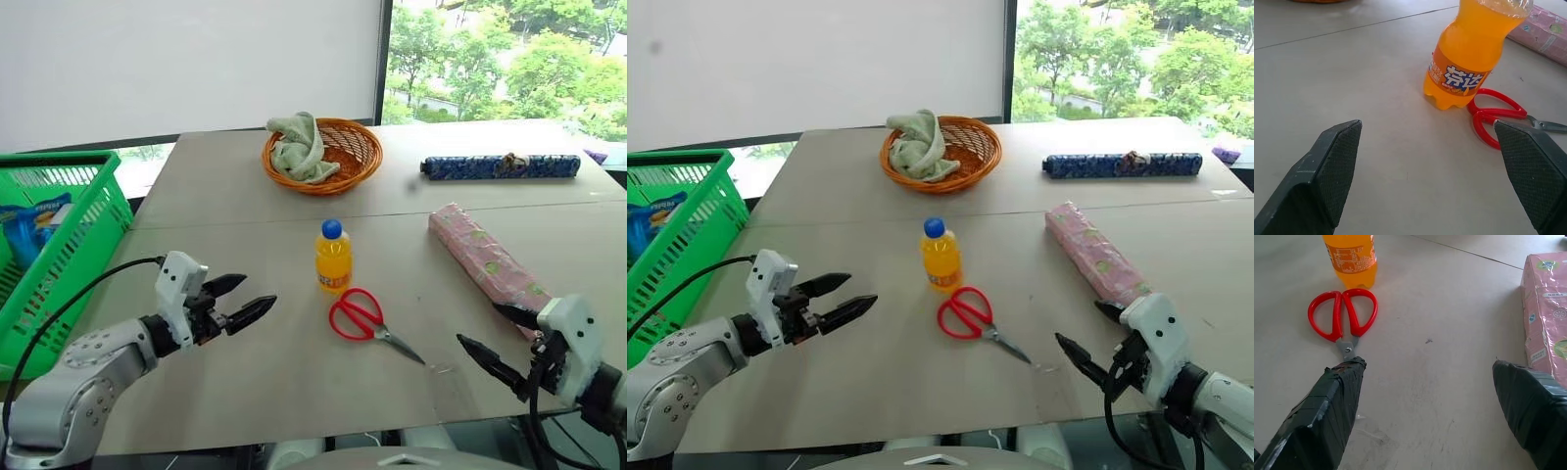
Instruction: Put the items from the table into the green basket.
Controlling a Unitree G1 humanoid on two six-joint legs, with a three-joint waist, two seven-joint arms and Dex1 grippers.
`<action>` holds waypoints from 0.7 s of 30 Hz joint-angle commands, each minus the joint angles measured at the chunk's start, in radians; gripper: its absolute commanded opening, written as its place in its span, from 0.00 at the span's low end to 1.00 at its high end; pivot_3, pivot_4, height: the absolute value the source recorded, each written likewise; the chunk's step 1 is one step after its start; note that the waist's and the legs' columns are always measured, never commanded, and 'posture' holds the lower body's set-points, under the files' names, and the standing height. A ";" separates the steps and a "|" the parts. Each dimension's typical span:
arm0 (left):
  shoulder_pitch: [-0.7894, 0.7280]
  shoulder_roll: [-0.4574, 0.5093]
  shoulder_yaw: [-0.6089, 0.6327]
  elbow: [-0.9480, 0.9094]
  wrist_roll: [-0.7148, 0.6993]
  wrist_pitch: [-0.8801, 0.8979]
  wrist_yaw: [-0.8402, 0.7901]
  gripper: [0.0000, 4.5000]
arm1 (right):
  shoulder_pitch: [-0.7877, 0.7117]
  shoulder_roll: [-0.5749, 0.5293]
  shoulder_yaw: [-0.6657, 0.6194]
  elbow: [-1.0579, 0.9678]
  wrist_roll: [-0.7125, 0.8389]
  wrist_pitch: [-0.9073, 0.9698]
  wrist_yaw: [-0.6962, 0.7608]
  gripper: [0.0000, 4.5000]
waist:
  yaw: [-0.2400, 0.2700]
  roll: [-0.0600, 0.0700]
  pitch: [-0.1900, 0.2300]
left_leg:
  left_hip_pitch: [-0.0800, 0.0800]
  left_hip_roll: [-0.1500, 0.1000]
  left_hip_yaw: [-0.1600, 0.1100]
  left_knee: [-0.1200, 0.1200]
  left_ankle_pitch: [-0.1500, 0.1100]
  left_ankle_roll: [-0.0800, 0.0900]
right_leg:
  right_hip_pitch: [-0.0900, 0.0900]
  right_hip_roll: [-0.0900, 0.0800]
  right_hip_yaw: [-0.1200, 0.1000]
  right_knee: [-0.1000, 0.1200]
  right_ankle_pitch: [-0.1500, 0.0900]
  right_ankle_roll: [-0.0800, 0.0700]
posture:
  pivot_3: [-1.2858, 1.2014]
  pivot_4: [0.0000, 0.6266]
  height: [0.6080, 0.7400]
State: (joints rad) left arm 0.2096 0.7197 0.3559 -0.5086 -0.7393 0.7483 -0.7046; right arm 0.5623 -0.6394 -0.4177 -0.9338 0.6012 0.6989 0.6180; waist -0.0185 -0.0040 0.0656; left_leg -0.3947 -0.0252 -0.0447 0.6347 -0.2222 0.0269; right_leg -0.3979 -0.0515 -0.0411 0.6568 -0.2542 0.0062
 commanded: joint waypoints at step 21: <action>0.157 0.086 -0.083 -0.146 0.076 -0.361 -0.385 0.99 | -0.505 -0.141 0.572 0.163 -0.069 0.257 -0.028 0.99 | 0.005 -0.008 -0.001 | 0.002 0.004 0.011 0.000 -0.002 0.000 | -0.003 0.001 0.002 0.001 0.000 0.000 | 0.50 0.01 1.00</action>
State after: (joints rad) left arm 0.3709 0.7917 0.2343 -0.5845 -0.6327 0.3888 -1.0931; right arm 0.0947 -0.7939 0.1188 -0.8183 0.5533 0.9365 0.6046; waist -0.0134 -0.0116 0.0648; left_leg -0.3921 -0.0207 -0.0341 0.6351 -0.2237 0.0270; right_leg -0.4007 -0.0500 -0.0397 0.6583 -0.2541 0.0061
